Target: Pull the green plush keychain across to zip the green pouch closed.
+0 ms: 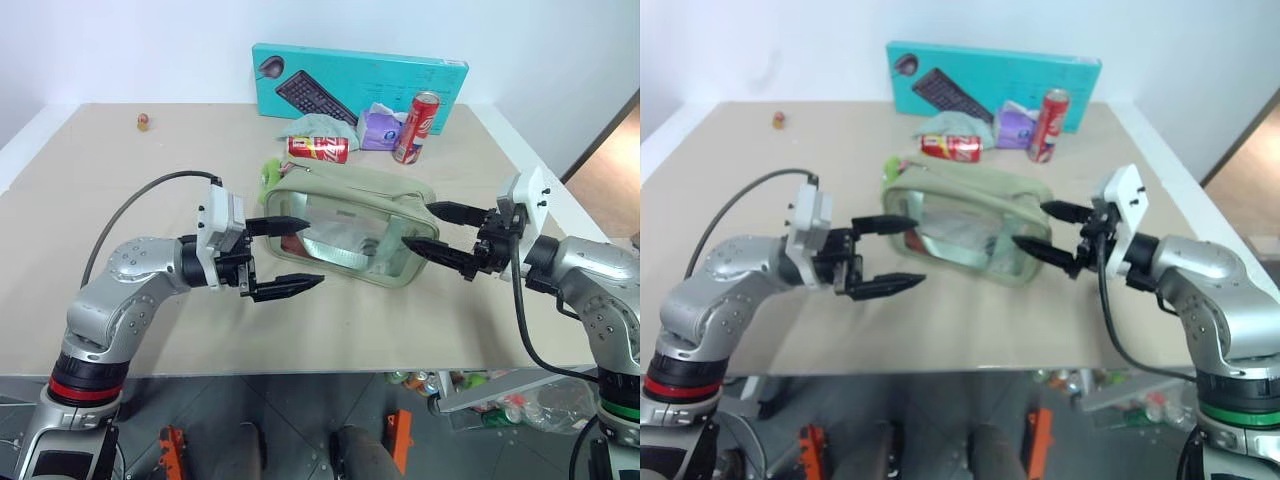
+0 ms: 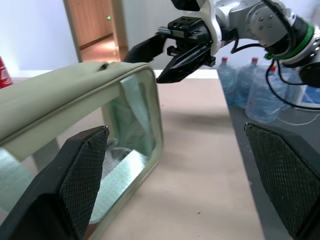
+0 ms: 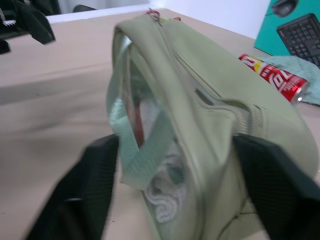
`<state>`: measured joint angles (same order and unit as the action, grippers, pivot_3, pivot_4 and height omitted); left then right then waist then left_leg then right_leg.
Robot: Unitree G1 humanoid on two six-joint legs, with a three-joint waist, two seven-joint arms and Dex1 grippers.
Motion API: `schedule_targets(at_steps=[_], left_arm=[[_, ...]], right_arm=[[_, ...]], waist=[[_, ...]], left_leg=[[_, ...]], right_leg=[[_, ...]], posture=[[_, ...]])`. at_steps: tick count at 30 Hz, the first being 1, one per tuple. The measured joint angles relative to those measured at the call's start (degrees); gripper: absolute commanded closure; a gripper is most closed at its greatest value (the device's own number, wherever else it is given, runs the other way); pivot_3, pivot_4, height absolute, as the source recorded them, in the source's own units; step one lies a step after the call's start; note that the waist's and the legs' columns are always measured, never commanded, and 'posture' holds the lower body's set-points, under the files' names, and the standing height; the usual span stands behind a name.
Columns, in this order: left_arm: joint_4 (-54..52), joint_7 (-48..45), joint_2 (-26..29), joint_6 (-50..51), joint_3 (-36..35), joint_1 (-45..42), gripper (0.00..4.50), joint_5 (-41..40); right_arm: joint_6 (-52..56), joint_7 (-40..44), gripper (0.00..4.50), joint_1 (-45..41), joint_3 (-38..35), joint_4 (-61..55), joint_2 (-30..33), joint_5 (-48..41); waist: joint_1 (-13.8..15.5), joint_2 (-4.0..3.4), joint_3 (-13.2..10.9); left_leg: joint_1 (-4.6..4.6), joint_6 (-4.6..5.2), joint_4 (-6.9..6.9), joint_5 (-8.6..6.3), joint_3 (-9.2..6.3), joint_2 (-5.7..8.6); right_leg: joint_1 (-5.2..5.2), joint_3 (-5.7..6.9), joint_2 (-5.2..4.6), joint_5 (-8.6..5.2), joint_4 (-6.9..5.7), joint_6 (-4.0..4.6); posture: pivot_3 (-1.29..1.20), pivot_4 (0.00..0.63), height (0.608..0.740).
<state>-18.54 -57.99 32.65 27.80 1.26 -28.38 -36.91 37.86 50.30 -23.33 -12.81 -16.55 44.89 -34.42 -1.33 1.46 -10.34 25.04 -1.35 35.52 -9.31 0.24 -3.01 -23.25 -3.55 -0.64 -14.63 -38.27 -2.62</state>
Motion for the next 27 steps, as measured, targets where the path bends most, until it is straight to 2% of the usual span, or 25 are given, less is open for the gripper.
schedule_targets(at_steps=[7,11,14,21,27], left_arm=[[-0.02,0.45,0.0,-0.24,0.0,0.01,0.0,0.49],[-0.01,0.39,0.11,-0.27,-0.01,0.02,0.0,0.5],[0.0,0.21,0.21,-0.27,-0.01,0.02,0.0,0.52],[0.09,-0.3,0.69,-0.37,0.03,0.2,0.0,0.95],[-0.07,-0.05,1.97,-0.32,-0.07,0.73,0.0,0.95]], right_arm=[[-1.59,0.8,4.45,1.33,0.57,0.01,0.08,0.94],[-3.82,2.32,4.48,1.29,1.62,0.58,1.21,2.38],[-9.4,4.86,4.48,-0.07,3.97,3.71,2.49,6.07],[-22.71,11.84,4.48,-12.25,8.39,17.03,1.68,11.55],[-26.85,17.37,4.48,-21.45,9.5,23.13,-0.44,11.57]], waist=[[-0.01,0.0,0.0],[-0.01,0.0,0.0],[-0.04,0.0,0.0],[-0.22,-0.01,-0.01],[-0.22,-0.02,-0.02]], left_leg=[[-0.01,0.0,0.01,0.0,0.0,0.0],[-0.01,0.0,0.02,0.0,0.0,0.0],[-0.01,0.0,0.02,0.0,0.02,0.0],[-0.03,0.0,0.02,0.03,0.03,-0.01],[0.02,-0.01,-0.09,-0.01,0.02,-0.02]], right_leg=[[0.0,0.0,0.0,0.01,0.0,0.0],[0.01,0.0,0.0,0.01,0.0,0.0],[0.01,-0.02,0.0,0.02,0.01,-0.01],[-0.02,-0.03,0.02,0.09,0.01,0.02],[-0.07,-0.02,0.03,0.11,0.01,0.28]], posture=[[0.0,0.15,0.74],[0.0,0.15,0.74],[0.0,0.15,0.74],[0.0,0.15,0.74],[0.0,0.15,0.74]])
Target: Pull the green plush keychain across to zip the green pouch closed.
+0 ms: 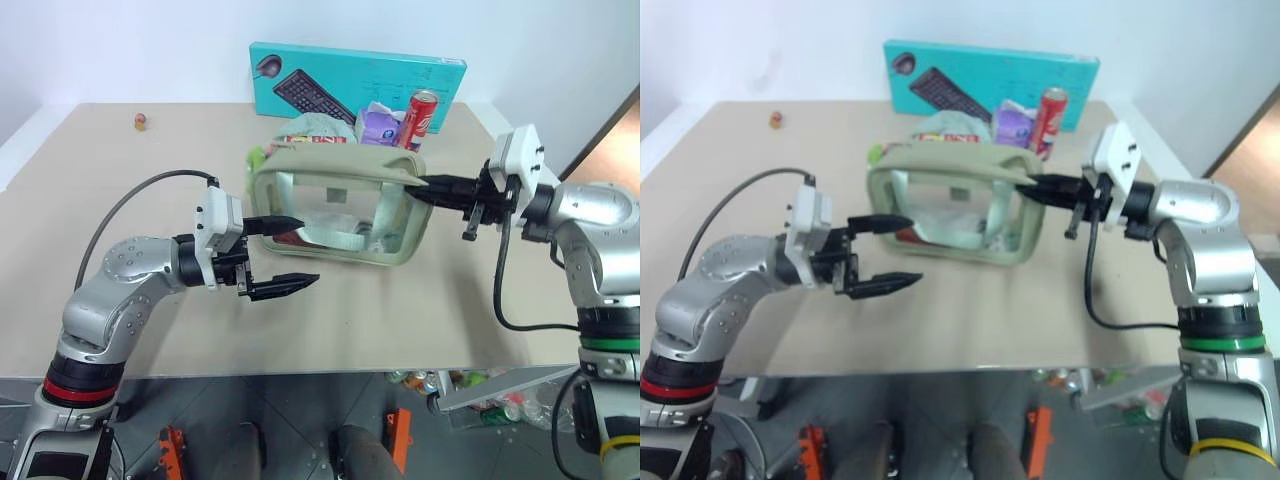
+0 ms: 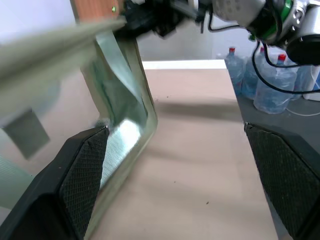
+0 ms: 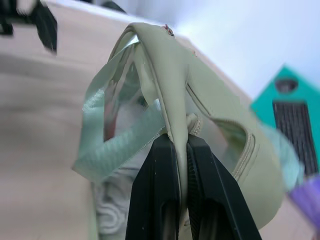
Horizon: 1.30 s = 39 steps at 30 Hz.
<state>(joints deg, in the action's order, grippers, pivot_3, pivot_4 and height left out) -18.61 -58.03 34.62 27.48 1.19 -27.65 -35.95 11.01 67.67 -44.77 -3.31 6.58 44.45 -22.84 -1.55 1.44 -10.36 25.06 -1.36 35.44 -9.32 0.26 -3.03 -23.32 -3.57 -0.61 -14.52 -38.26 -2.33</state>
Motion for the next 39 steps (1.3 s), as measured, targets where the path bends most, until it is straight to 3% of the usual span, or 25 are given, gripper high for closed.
schedule_targets(at_steps=[20,26,34,39], left_arm=[[-0.47,1.95,2.42,2.66,-3.75,1.7,0.0,-3.65],[-0.49,6.55,2.7,8.4,-11.54,0.58,0.0,-11.45],[-0.47,9.34,3.17,7.42,-13.09,0.22,0.0,-9.37],[-0.82,9.25,3.16,7.18,-12.25,0.43,0.0,-8.76]], right_arm=[[-6.07,3.55,4.48,5.15,1.06,3.89,-0.93,1.38],[0.86,2.45,4.48,7.96,0.13,0.73,-0.77,-1.69],[11.63,1.21,4.48,8.42,-0.05,-1.88,-0.55,-4.53],[15.33,0.79,2.84,7.69,-0.04,-1.79,-0.7,-5.62]], waist=[[0.2,0.0,-0.01],[0.11,0.0,0.0],[0.11,0.0,0.0],[0.11,0.0,0.0]], left_leg=[[-0.01,-0.04,0.04,-0.01,0.0,-0.01],[-0.03,-0.04,0.05,-0.01,-0.02,-0.04],[-0.06,-0.09,0.07,0.02,-0.02,-0.08],[-0.06,-0.1,0.06,0.03,-0.02,-0.17]], right_leg=[[0.01,0.02,-0.02,0.0,-0.01,-0.03],[0.03,0.03,0.01,-0.01,-0.02,-0.04],[0.04,0.02,0.07,0.01,-0.02,-0.07],[0.03,0.01,0.17,0.01,-0.02,-0.08]], posture=[[0.0,0.15,0.74],[0.0,0.15,0.74],[0.0,0.15,0.74],[0.0,0.15,0.74]])
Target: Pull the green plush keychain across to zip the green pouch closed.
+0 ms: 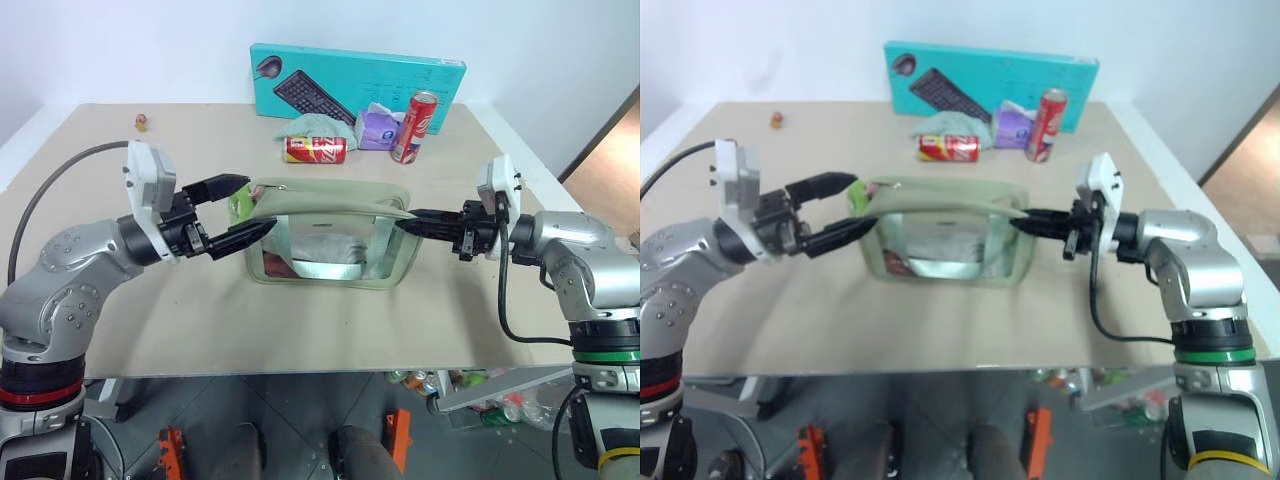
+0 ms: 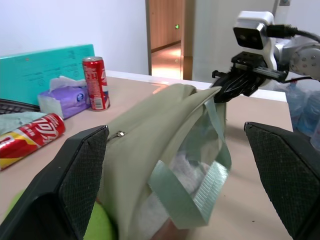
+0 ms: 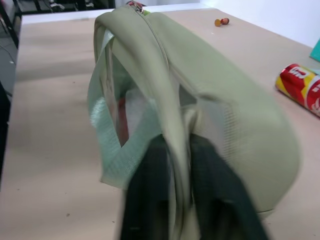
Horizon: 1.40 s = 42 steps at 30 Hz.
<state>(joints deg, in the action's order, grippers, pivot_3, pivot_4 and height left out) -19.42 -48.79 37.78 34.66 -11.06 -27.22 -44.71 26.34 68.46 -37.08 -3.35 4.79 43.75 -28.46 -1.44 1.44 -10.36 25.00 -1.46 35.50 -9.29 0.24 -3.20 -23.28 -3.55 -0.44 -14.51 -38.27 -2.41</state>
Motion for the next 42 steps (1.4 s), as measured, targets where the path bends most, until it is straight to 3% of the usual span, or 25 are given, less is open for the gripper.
schedule_targets(at_steps=[2,9,14,21,28,36,42], left_arm=[[-0.33,-0.2,0.0,0.0,0.08,0.36,0.0,0.38],[-0.34,-1.02,0.44,0.25,-0.02,0.34,0.0,0.22],[-4.31,-5.94,3.54,4.21,1.03,1.65,0.0,-5.33],[-3.94,-10.54,4.94,4.59,3.86,1.12,0.0,-5.37],[-2.82,-11.8,5.01,4.45,4.67,0.06,0.0,-4.34],[-0.83,-8.87,4.17,4.75,3.7,-0.87,0.0,-3.82],[12.0,-3.77,7.49,3.42,-2.13,-4.02,0.0,1.0]], right_arm=[[-1.01,-0.66,2.15,0.0,0.0,0.01,-0.21,0.63],[-0.97,-1.16,2.15,1.61,-1.71,-1.26,1.25,0.2],[0.18,-1.35,2.15,4.59,-3.43,-2.81,2.25,-0.55],[0.56,-1.44,2.15,4.82,-3.49,-2.81,2.31,-0.55],[0.65,-1.47,4.38,4.65,-3.38,-2.63,1.55,-0.53],[0.12,-1.21,4.48,4.54,-3.27,-2.18,1.5,-0.07],[-2.5,-0.1,4.48,4.48,-2.6,-2.23,1.5,0.8]], waist=[[0.0,0.0,0.0],[0.09,0.0,0.0],[0.08,0.0,0.0],[0.07,0.0,0.0],[0.07,0.0,0.0],[0.08,0.0,0.0],[-0.12,-0.01,0.0]], left_leg=[[0.01,0.0,-0.01,0.0,0.0,-0.02],[0.03,0.0,0.0,0.0,0.01,-0.01],[0.02,-0.01,-0.01,-0.01,0.03,-0.03],[-0.03,-0.03,0.01,0.05,0.03,-0.09],[-0.01,-0.03,-0.03,0.04,0.03,-0.09],[0.0,-0.03,0.0,0.05,0.03,-0.1],[-0.03,-0.03,-0.04,0.04,0.03,-0.13]], right_leg=[[-0.02,0.0,0.02,-0.01,0.0,0.0],[-0.01,-0.01,0.01,-0.01,0.01,0.0],[-0.02,-0.02,0.01,-0.02,0.01,-0.01],[0.0,-0.01,0.09,0.03,0.01,0.01],[-0.03,-0.02,0.09,-0.01,0.01,0.02],[-0.02,-0.01,0.08,0.01,0.01,0.0],[-0.04,-0.01,0.14,0.0,0.0,0.04]], posture=[[0.0,0.15,0.74],[0.0,0.15,0.74],[0.0,0.15,0.74],[0.0,0.15,0.74],[0.0,0.15,0.74],[0.0,0.15,0.74],[0.0,0.15,0.74]])
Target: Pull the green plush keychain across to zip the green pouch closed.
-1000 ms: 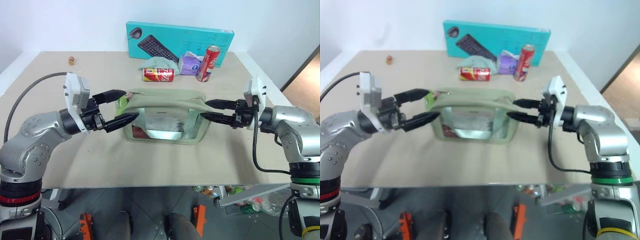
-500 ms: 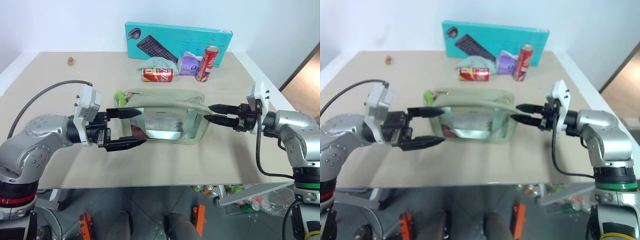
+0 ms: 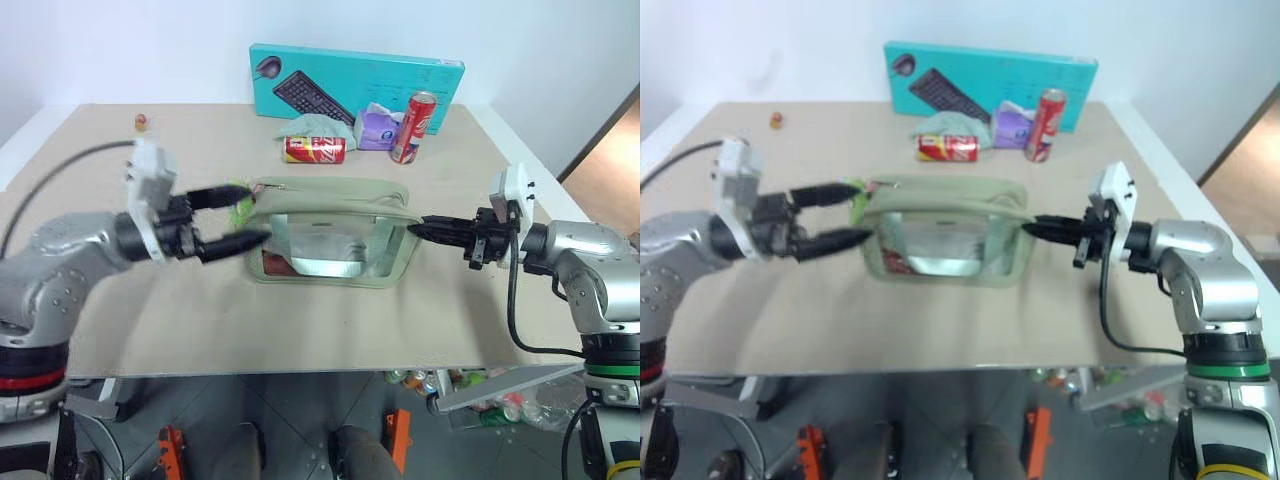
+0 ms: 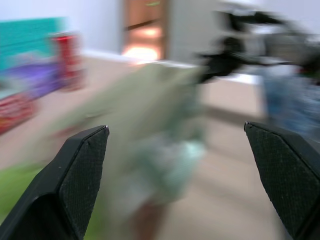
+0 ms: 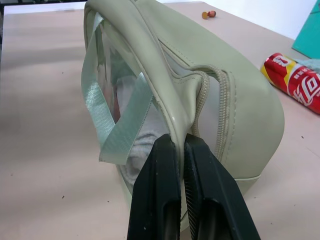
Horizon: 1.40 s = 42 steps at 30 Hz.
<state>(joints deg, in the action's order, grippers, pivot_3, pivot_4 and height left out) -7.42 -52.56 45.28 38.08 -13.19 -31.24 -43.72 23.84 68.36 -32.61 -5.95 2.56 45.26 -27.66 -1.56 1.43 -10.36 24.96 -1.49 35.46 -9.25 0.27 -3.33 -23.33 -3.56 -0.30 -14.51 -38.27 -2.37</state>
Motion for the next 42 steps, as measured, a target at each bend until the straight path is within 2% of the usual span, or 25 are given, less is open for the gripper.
schedule_targets(at_steps=[3,8,11,23,27,34,37,42], left_arm=[[5.25,1.81,0.09,-2.76,-0.69,0.41,0.0,3.86],[10.32,1.84,-3.6,-9.4,0.29,0.38,0.0,8.4],[15.75,-1.99,-3.75,-13.43,2.3,-1.0,0.0,11.04],[48.16,-22.61,-5.47,-24.76,8.79,-20.62,0.0,19.16],[56.57,-24.98,-8.52,-29.28,9.3,-23.97,0.0,22.11],[63.74,-26.2,-10.93,-34.71,9.41,-28.22,0.0,25.33],[65.36,-26.72,-11.34,-36.06,9.23,-29.9,0.79,25.79],[67.01,-27.28,-12.01,-36.97,8.7,-31.09,2.55,25.85]], right_arm=[[-1.23,0.11,4.48,-0.05,0.01,0.0,0.07,0.77],[-1.99,0.17,4.48,-0.49,0.47,-0.02,0.07,1.19],[-2.39,0.28,4.48,-0.59,0.8,-0.01,0.13,1.61],[-2.21,1.09,4.48,-0.72,1.03,-1.32,1.67,2.08],[-1.28,0.58,4.48,0.55,0.89,-2.78,2.55,1.92],[-0.44,-0.09,4.48,1.18,0.77,-3.98,3.53,1.44],[-0.31,-0.18,4.5,1.3,0.76,-4.28,3.69,1.39],[-0.31,-0.65,4.5,1.38,0.76,-4.38,3.69,1.39]], waist=[[0.08,0.0,0.0],[0.17,0.01,0.0],[0.15,0.01,0.0],[0.31,0.01,0.0],[0.22,0.01,0.0],[0.31,0.01,0.0],[0.31,0.01,0.0],[0.3,0.01,0.0]], left_leg=[[0.04,-0.03,-0.01,-0.02,0.02,0.0],[0.03,-0.04,0.0,-0.02,0.05,-0.02],[0.01,-0.05,0.0,-0.02,0.04,-0.08],[0.1,-0.05,0.01,-0.01,0.04,-0.09],[0.12,-0.04,0.0,-0.03,0.04,-0.08],[0.15,-0.04,0.03,-0.02,0.02,-0.07],[0.15,-0.04,0.03,-0.02,0.01,-0.07],[0.15,-0.04,0.02,-0.02,0.02,-0.07]], right_leg=[[0.0,0.0,-0.04,-0.02,0.02,-0.01],[-0.01,0.0,-0.03,0.01,0.01,0.02],[-0.03,0.01,0.08,0.04,0.0,0.07],[-0.07,0.02,0.1,0.02,0.0,0.05],[-0.1,0.02,0.1,0.01,0.0,0.06],[-0.09,0.03,0.09,0.01,-0.01,0.04],[-0.1,0.04,0.09,0.01,-0.01,0.03],[-0.1,0.03,0.1,0.0,-0.01,0.03]], posture=[[0.0,0.15,0.74],[0.0,0.15,0.74],[0.0,0.15,0.74],[0.0,0.15,0.74],[0.0,0.15,0.74],[0.0,0.15,0.74],[0.0,0.15,0.74],[0.0,0.15,0.74]])
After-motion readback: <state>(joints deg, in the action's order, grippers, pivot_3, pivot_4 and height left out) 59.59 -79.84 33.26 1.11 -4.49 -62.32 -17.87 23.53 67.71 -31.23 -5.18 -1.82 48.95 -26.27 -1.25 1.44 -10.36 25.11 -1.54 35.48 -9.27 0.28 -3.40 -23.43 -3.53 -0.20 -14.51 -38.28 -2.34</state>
